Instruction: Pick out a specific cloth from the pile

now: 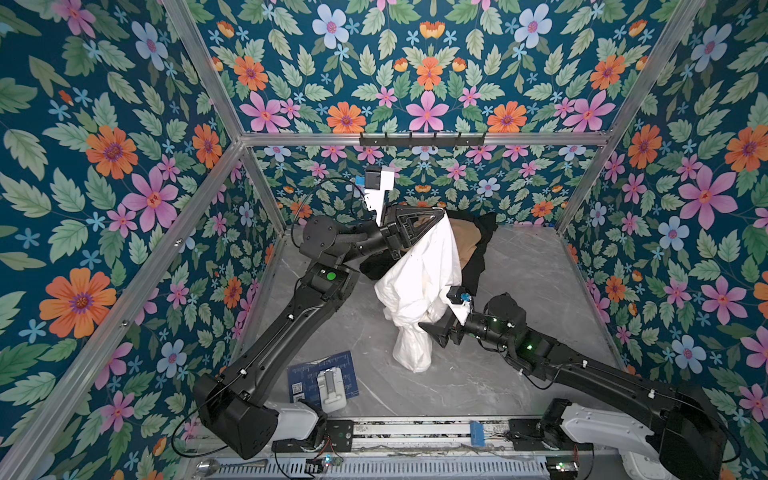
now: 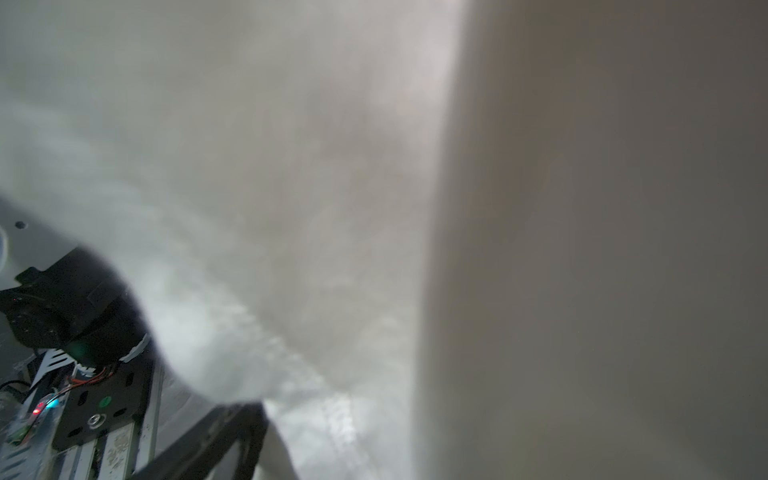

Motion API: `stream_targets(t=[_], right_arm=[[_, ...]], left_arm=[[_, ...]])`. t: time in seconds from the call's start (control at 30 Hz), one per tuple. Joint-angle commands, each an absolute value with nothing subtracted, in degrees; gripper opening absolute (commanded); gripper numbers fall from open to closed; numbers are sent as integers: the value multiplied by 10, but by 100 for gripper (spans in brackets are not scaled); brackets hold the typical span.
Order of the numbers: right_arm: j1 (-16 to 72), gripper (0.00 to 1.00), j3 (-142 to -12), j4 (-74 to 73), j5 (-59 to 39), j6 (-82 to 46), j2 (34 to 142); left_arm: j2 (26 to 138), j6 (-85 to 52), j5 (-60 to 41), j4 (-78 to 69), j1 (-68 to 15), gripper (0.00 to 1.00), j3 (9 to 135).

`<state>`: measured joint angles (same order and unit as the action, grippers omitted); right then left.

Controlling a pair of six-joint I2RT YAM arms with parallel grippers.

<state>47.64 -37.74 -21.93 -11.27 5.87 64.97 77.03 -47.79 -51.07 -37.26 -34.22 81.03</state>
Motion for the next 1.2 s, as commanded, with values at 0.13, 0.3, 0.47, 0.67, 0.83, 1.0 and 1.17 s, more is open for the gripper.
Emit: stream_targets(t=[0.13, 0.3, 0.47, 0.67, 0.83, 1.0, 1.17], right_arm=[[481, 69, -393, -273, -19, 23, 671], [482, 31, -405, -254, -15, 16, 660], [481, 5, -410, -225, -13, 16, 629], [481, 0, -427, -147, -18, 9, 556], [482, 0, -470, -32, -11, 3, 498], [481, 0, -499, 46, 0, -4, 434], [481, 0, -520, 97, 19, -5, 384]], left_arm=[[766, -474, -498, -410, -347, 0, 819], [759, -465, -493, -401, -348, 0, 813], [753, -453, -491, -388, -348, 0, 807], [741, -416, -480, -333, -348, 0, 803], [726, -403, -469, -309, -348, 0, 789], [713, -406, -458, -305, -351, 0, 772], [708, -401, -449, -290, -372, 0, 760]])
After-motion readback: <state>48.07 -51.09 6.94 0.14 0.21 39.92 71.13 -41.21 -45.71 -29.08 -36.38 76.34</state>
